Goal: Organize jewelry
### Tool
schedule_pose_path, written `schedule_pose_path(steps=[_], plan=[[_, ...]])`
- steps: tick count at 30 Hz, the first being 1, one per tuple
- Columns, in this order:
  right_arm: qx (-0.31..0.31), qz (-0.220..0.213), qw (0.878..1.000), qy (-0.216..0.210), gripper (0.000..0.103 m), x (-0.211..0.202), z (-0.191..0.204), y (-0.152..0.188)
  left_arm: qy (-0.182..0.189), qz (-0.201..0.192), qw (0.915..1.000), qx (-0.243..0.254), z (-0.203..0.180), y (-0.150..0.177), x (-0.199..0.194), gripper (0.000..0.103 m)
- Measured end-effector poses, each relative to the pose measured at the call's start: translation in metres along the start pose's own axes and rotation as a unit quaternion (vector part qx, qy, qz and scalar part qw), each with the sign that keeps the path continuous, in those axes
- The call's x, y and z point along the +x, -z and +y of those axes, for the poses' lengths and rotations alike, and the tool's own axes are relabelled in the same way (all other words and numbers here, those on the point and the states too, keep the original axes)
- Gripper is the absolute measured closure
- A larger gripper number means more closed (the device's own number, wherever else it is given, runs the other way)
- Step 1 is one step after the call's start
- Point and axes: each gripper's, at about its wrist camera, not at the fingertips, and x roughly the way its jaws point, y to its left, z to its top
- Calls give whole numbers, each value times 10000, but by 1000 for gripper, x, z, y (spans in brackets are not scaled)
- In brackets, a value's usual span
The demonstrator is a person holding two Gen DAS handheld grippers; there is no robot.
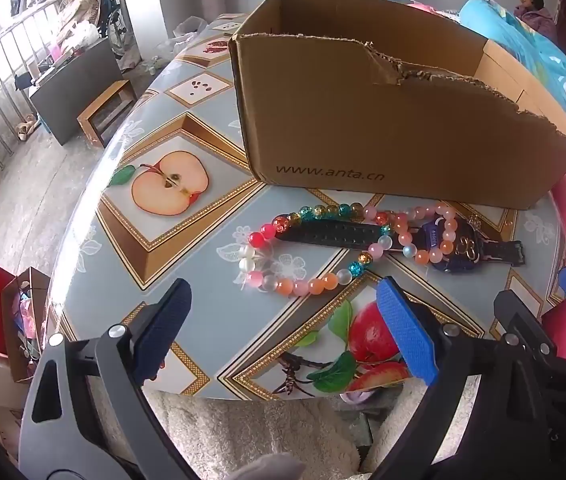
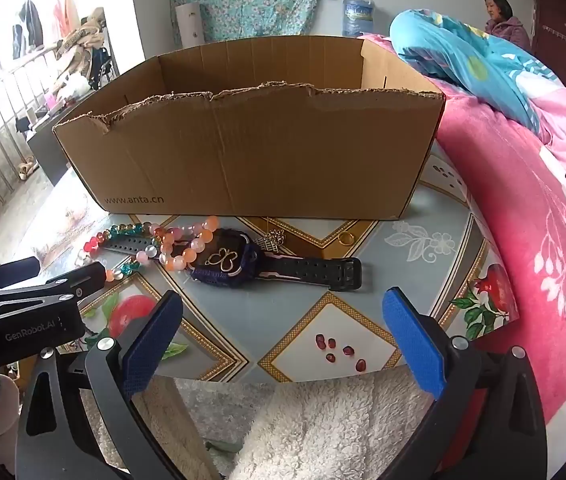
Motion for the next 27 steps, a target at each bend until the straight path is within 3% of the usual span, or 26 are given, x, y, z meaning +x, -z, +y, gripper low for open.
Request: schedule_pose_path(steps=[27], plan=[[-42, 61, 10000, 49, 5, 0, 0, -2, -6, 36, 10000, -19, 1, 1, 2, 13]])
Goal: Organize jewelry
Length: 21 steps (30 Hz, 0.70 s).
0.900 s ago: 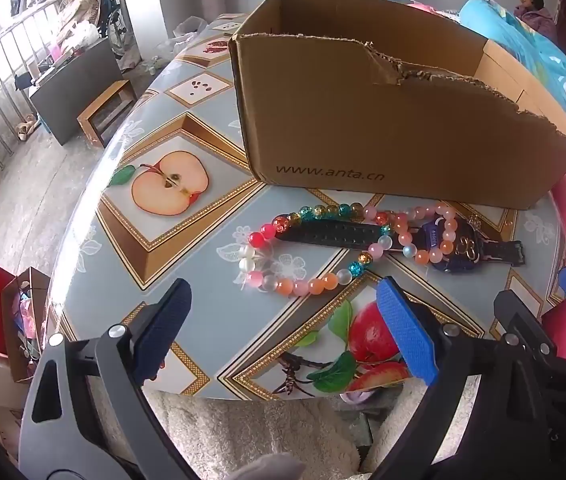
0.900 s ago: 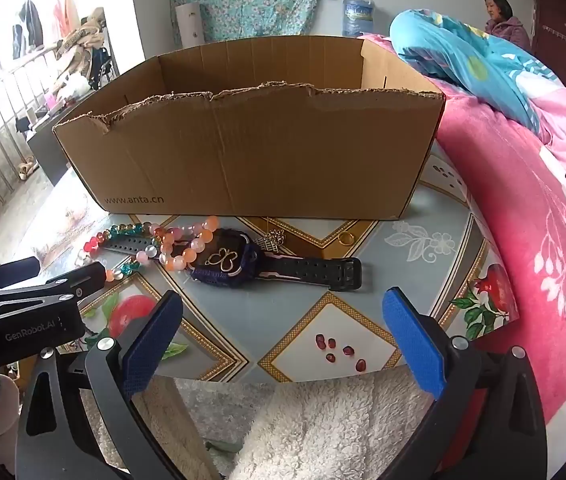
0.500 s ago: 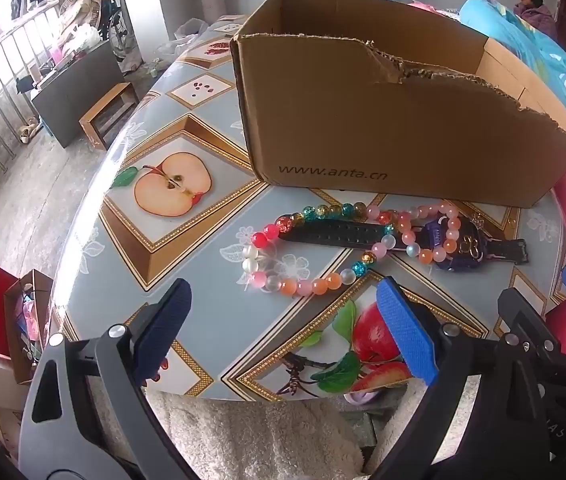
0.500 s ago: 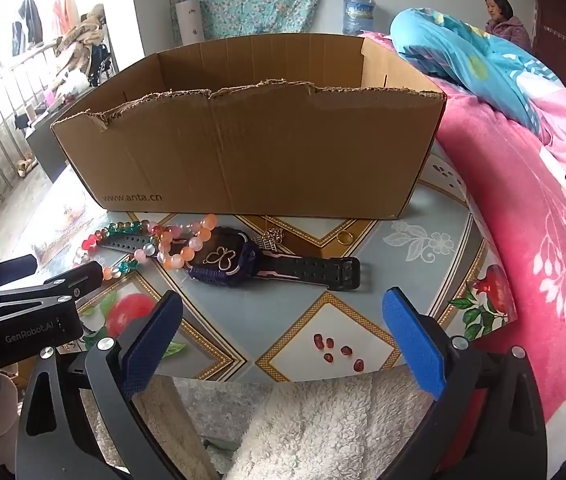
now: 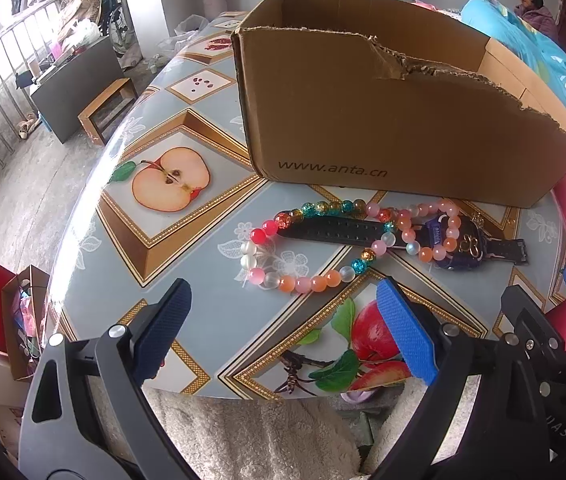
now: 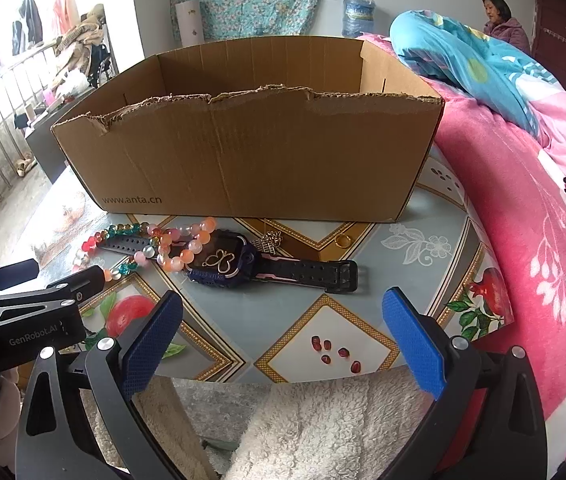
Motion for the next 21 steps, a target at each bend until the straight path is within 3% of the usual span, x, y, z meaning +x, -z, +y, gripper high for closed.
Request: schedule_pose_path(steps=[21], plan=[[-7, 16, 10000, -10, 5, -3, 1, 1, -45, 6, 10000, 17, 2, 3, 0, 13]])
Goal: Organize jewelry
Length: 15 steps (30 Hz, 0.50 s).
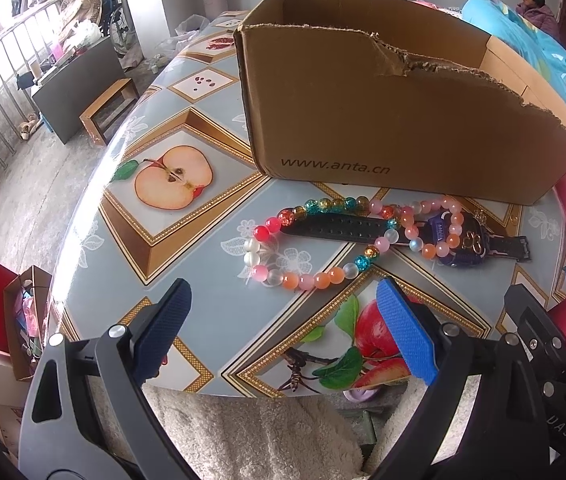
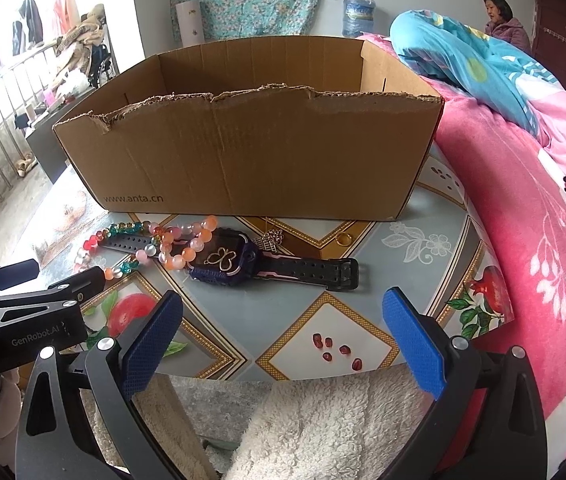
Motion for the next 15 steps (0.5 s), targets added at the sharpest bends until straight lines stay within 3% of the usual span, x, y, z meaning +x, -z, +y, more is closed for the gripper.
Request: schedule_pose_path(steps=[15], plan=[[14, -10, 10000, -6, 5, -1, 0, 0, -18, -4, 10000, -23, 0, 0, -2, 13]])
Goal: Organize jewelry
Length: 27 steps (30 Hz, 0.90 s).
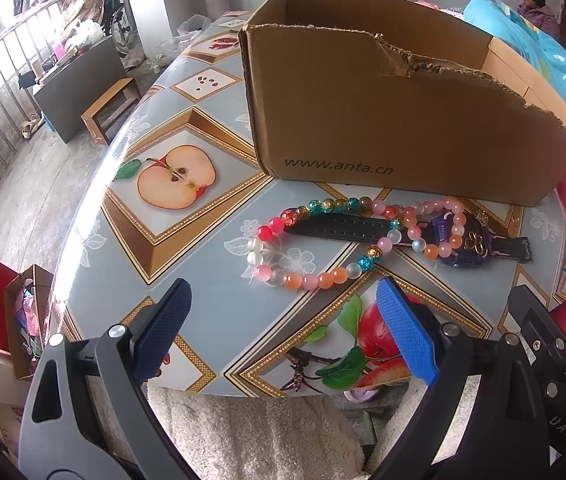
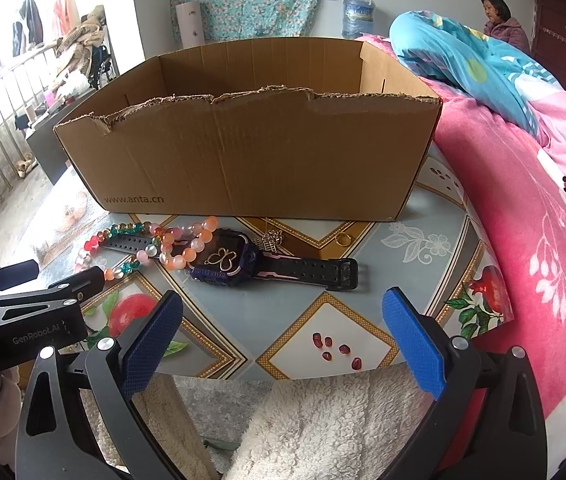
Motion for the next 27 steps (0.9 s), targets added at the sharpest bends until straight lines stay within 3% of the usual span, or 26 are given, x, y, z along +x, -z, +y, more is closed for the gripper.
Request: schedule_pose_path(steps=[27], plan=[[3, 34, 10000, -17, 5, 3, -1, 1, -21, 51, 10000, 7, 2, 0, 3, 13]])
